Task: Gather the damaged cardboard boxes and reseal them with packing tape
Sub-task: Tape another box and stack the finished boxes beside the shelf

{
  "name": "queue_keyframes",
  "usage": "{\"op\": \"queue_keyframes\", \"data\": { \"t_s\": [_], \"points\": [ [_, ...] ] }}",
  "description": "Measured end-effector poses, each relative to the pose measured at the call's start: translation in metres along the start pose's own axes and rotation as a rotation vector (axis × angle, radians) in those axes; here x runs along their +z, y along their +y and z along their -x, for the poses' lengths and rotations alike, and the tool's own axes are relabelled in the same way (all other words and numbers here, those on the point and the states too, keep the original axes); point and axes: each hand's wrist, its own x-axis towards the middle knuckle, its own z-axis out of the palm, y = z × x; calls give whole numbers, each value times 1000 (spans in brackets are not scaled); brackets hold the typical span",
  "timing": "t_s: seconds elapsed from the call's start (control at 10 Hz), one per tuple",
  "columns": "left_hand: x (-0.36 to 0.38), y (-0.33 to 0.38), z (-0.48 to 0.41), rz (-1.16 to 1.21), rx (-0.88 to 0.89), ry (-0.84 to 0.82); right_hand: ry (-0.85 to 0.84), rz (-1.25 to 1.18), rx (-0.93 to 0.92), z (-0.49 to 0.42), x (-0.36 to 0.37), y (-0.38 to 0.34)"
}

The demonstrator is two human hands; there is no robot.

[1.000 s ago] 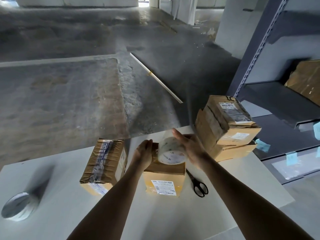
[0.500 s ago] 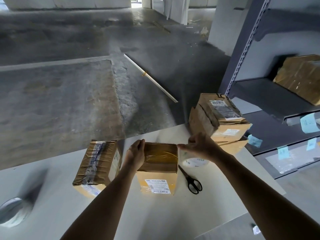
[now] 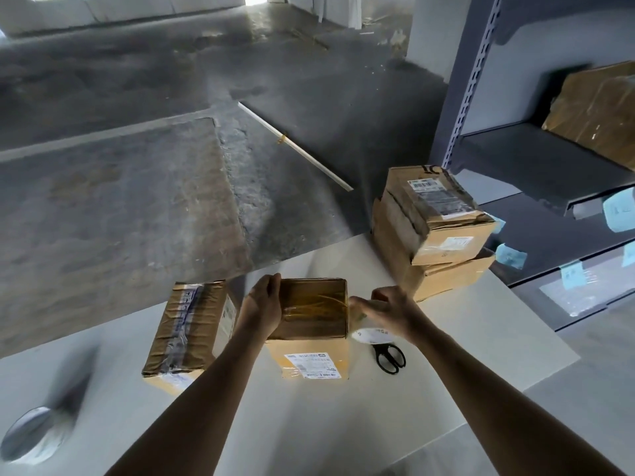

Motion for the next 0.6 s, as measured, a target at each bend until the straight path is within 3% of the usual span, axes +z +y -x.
{"op": "queue_keyframes", "data": {
  "t_s": [0.1, 0.2, 0.3, 0.4, 0.5, 0.6],
  "points": [
    [1, -7, 1, -22, 115, 180, -12, -76, 4, -2, 6, -2],
    [-1, 20, -2, -168, 249, 238, 8, -143, 0, -2, 5, 0],
    [2, 54, 1, -140, 514, 53, 62, -178, 22, -1, 7, 3],
    [12, 81, 8, -283, 566, -325, 104, -226, 33, 3, 4, 7],
    [13, 91, 11, -575, 579, -571, 106, -323, 100, 8, -1, 17],
    [13, 86, 8, -710, 583, -642, 72, -422, 149, 12, 1, 26]
  ]
}}
